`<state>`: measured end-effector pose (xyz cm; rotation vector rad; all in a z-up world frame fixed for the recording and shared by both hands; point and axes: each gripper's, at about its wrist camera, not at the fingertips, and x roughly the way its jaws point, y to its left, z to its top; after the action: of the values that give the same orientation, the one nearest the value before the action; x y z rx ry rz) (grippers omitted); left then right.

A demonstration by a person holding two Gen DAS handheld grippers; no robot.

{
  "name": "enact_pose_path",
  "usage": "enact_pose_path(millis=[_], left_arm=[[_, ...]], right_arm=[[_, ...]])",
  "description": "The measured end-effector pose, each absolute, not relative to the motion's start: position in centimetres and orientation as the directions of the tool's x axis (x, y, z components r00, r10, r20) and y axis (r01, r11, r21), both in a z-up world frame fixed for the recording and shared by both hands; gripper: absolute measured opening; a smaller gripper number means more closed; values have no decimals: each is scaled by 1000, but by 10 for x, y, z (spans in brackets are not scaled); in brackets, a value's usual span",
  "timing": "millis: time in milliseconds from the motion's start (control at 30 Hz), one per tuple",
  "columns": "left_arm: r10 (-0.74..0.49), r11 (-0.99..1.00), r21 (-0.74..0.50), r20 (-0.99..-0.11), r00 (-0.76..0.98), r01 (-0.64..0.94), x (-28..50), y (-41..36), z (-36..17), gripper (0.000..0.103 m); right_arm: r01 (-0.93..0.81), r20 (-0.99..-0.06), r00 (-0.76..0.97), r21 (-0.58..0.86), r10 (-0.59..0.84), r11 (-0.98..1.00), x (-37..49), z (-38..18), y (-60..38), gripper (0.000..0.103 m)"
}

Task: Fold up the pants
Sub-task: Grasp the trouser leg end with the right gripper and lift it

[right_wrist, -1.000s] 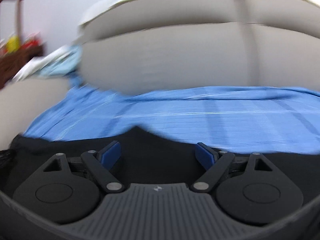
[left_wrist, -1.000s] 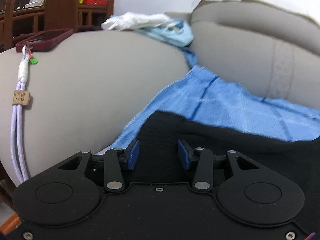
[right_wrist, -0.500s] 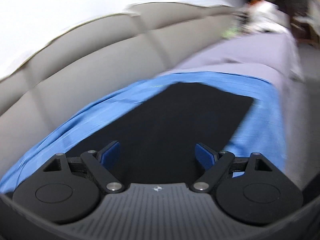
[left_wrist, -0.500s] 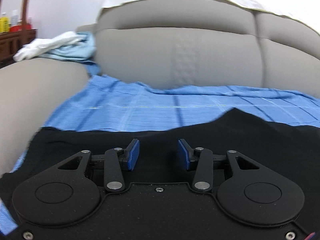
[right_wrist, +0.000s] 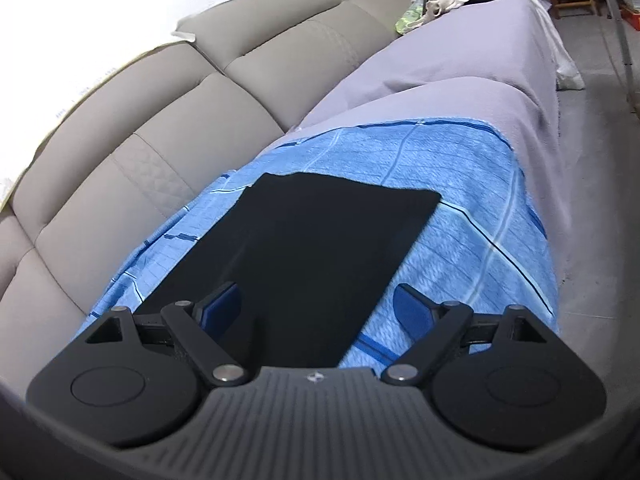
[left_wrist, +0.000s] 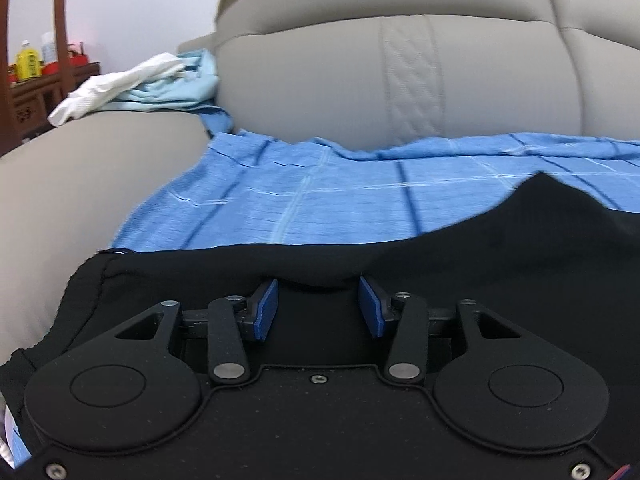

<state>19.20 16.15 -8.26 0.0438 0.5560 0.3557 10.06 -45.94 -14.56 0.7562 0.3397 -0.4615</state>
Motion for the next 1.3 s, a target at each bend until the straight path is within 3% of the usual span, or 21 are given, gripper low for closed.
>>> enact_pose_path(millis=[167,233,600,733,833,1133,1200,1233,1267,1300], left_arm=[[338,927,50,-542,769,-373,197,195,-81,73],[316,926,3,-554,770,-378,197,206,-82,76],[336,922,27,-547,767,-385,197,204,-83,78],[336,922,24,-545,768,-386,196,204,-83,78],[335,922,22,-545,768,-387,196,204,-83,78],[335,921,18,-544,770,-389,196,205,-83,78],[333,921,12,-542,771,-389,195,205,-83,78],[331,921,9,-542,772,-389,194,205,-83,78],[330,921,8,-542,773,-388,194,206,-83,78],[330,921,7,-542,773,-389,194,206,-83,78]], right_arm=[[496,-460,850,541,-255,679,116,-137,-460,91],[500,-466,847,538,-254,679,116,-136,-462,91],[505,-473,835,453,-282,735,141,-136,-469,95],[395,-487,857,411,-168,822,164,-130,-470,94],[316,-468,881,465,-73,827,165,-130,-473,94],[283,-422,907,571,-21,770,183,-130,-495,94],[291,-444,896,557,-18,778,189,-125,-494,85],[304,-459,888,546,-24,781,192,-123,-493,69],[323,-480,877,540,-31,777,195,-121,-492,38],[361,-519,854,532,-42,766,200,-119,-491,19]])
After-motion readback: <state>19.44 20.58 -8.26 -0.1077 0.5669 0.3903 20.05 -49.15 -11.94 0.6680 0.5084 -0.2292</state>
